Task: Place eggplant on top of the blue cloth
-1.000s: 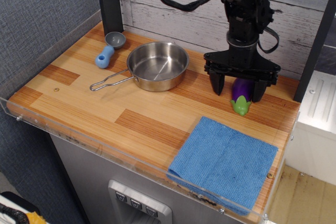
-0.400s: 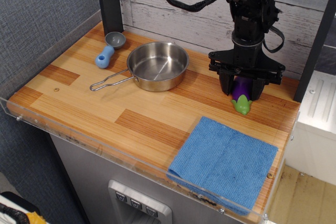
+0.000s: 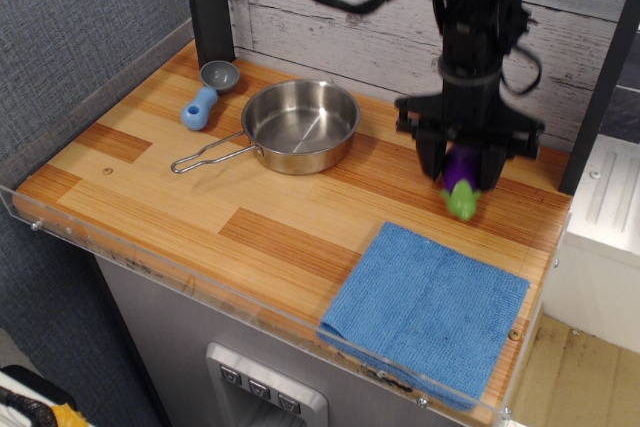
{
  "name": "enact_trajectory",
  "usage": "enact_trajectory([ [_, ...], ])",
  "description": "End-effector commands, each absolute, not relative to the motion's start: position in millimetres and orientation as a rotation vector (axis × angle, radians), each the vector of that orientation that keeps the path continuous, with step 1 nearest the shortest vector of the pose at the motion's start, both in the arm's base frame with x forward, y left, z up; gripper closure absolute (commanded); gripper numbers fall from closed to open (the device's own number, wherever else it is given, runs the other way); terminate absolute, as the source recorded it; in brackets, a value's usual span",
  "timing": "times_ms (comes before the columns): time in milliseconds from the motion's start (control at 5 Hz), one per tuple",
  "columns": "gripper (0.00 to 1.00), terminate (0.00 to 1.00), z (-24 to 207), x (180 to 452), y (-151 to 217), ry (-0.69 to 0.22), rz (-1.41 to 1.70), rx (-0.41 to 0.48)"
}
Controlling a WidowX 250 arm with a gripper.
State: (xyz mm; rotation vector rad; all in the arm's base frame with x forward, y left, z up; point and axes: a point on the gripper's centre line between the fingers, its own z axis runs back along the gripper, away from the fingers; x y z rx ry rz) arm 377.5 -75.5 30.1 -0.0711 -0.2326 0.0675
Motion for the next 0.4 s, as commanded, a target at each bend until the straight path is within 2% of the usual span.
enact_trajectory([
  [0, 1.00, 0.00, 95.0, 359.0, -74.0, -0.360, 0.050, -0.118],
  [200, 1.00, 0.00, 92.0, 333.3, -80.3, -0.342, 0.014, -0.129],
])
